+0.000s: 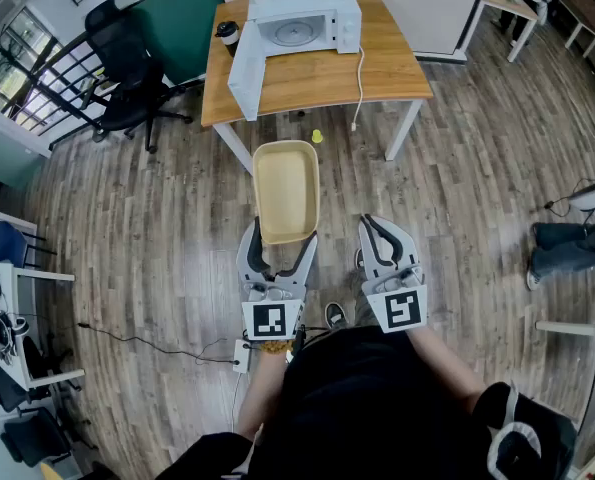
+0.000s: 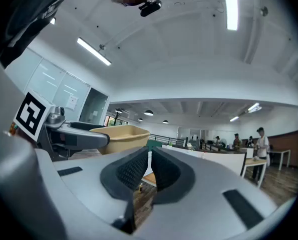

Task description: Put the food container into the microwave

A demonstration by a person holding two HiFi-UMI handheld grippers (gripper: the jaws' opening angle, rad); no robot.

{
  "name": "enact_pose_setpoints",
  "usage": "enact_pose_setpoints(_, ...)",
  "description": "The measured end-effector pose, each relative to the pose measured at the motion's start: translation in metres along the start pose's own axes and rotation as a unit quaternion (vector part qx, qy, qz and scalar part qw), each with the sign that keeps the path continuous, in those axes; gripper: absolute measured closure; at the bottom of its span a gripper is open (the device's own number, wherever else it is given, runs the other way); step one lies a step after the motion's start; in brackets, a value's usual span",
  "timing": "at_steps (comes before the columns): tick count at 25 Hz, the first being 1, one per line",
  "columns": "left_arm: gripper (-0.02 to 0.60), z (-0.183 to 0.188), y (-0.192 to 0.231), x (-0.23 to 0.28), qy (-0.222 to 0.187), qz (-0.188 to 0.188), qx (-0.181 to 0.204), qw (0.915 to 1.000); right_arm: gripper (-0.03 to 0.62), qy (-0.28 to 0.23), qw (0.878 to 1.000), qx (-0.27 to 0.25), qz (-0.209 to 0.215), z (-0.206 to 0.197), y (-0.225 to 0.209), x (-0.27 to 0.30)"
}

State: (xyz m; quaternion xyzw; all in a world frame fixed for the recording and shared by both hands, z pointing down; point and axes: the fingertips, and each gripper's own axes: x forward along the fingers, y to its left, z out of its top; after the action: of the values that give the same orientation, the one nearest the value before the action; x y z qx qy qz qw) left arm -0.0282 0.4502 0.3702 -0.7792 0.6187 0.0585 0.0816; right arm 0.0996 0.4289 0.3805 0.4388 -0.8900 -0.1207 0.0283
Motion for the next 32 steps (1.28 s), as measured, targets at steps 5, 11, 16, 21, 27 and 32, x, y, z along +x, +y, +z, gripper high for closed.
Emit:
enact_pose_setpoints(5,0.143,-0.001,0.002,0.025,-0.003,-0.003,-0.001,1.0000,0.519,0.027,0.999,-0.009,0.022,-0.009,-0.005,0.018)
enact_pose_setpoints(11,0.142,-0.003,0.003,0.045,-0.003,-0.006,-0.002,1.0000,0.522,0.023,0.999,-0.013,0.022,-0.007,-0.020,0.037)
enact_pose_setpoints(16,0.143,-0.004,0.002,0.069,-0.010,-0.005,-0.005,0.9999,0.531,0.024,0.999,-0.009,0.029,-0.012,-0.035,0.053)
enact_pose_setpoints(21,0.143,-0.005,0.000,0.084,-0.010,-0.002,-0.007,0.9999,0.537,0.027,0.999,-0.009,0.039,-0.017,-0.044,0.065)
enact_pose_setpoints(27,0.143,-0.012,-0.003,0.095,0.004,-0.001,-0.004,1.0000,0.540,0.021,0.999,0.000,0.048,-0.018,-0.052,0.077)
enact_pose_setpoints(32,0.143,-0.018,-0.007,0.110,0.011,-0.002,-0.003,0.9999,0.542,0.024,0.998,0.001,0.053,-0.026,-0.064,0.086)
